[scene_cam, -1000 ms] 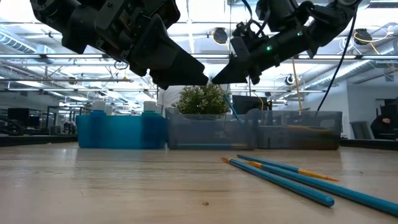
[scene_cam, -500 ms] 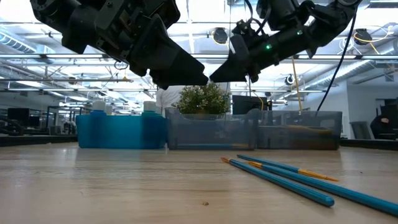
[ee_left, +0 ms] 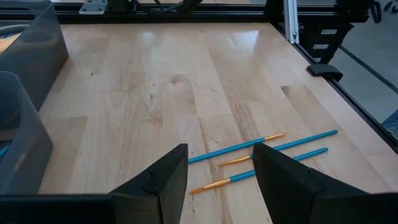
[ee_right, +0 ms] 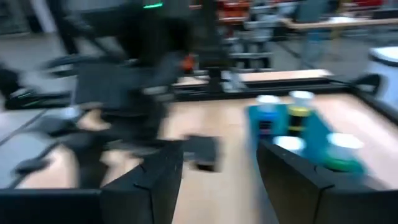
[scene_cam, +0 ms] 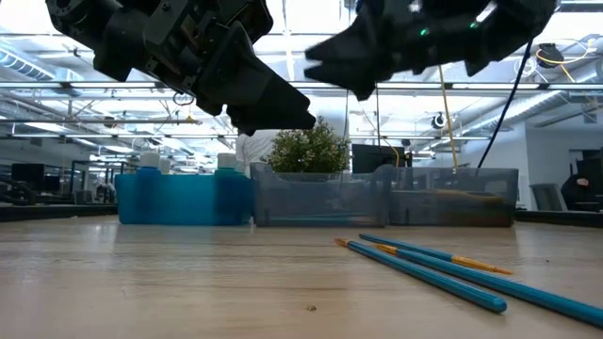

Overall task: Pick & Place Paint Supplies
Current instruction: Put the paint brush into the left black bin

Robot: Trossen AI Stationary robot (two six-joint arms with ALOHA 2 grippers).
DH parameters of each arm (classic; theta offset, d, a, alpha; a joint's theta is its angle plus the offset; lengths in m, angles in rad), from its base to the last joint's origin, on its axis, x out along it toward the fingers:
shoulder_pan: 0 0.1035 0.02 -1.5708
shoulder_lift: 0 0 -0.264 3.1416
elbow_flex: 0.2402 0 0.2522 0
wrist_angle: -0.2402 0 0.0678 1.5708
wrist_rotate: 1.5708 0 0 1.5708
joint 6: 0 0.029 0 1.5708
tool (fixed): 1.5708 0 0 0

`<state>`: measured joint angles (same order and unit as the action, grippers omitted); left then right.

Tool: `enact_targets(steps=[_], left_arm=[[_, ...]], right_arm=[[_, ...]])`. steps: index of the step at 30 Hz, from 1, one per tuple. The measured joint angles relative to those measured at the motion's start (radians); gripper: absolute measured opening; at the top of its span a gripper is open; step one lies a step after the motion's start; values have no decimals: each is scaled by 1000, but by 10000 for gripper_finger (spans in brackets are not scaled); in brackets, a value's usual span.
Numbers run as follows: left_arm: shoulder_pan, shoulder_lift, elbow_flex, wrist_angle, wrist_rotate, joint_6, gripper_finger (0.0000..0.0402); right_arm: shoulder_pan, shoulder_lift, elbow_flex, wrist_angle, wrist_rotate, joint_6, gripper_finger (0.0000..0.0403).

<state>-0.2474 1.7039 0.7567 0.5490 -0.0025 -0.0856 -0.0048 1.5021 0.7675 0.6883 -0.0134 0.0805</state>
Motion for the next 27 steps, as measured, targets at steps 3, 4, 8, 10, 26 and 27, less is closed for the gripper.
enact_targets(steps=[3,4,8,10,26,27], left_arm=[[0,0,0,0,0,0,186],[0,0,0,0,0,0,186],[0,0,0,0,0,0,186],[0,0,0,0,0,0,186],[0,0,0,1,-5,6,186],[0,0,0,-1,-8,5,186]], right_arm=[[69,0,0,-4,-38,-17,200],[95,0,0,-11,-43,-20,200],[196,0,0,-67,-41,-22,195],[246,0,0,-100,-30,-21,193],[618,262,220,-597,224,220,178],[631,291,254,-660,226,221,178]])
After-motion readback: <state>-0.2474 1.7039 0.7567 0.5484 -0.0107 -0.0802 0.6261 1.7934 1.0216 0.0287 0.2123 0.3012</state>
